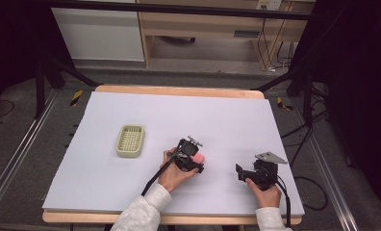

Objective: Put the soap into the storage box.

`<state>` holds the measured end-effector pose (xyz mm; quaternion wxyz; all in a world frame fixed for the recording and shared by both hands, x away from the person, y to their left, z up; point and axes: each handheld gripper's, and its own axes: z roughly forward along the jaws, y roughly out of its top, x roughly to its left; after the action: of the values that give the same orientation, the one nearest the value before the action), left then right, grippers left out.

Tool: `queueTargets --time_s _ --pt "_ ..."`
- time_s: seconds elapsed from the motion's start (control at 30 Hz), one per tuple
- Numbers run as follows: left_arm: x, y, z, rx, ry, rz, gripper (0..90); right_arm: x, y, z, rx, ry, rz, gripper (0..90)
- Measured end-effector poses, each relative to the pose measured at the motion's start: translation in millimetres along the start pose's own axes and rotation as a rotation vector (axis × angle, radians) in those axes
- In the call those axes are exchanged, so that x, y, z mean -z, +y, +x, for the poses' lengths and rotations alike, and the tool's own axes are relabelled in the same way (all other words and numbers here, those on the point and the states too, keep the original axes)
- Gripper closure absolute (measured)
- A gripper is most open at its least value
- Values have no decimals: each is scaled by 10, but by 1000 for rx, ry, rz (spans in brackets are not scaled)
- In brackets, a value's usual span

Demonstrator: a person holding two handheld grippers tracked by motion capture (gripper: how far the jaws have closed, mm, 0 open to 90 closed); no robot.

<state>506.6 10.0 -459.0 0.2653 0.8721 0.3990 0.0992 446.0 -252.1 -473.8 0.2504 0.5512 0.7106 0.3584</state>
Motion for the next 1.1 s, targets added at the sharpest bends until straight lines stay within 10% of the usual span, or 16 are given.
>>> queueTargets --time_s 0.53,1.1 --pt "-23 80 16 -15 -14 82 366 -7 0 2 -4 2 6 87" --pt "186 86 44 -44 -42 30 373 -13 0 -2 2 2 6 88"
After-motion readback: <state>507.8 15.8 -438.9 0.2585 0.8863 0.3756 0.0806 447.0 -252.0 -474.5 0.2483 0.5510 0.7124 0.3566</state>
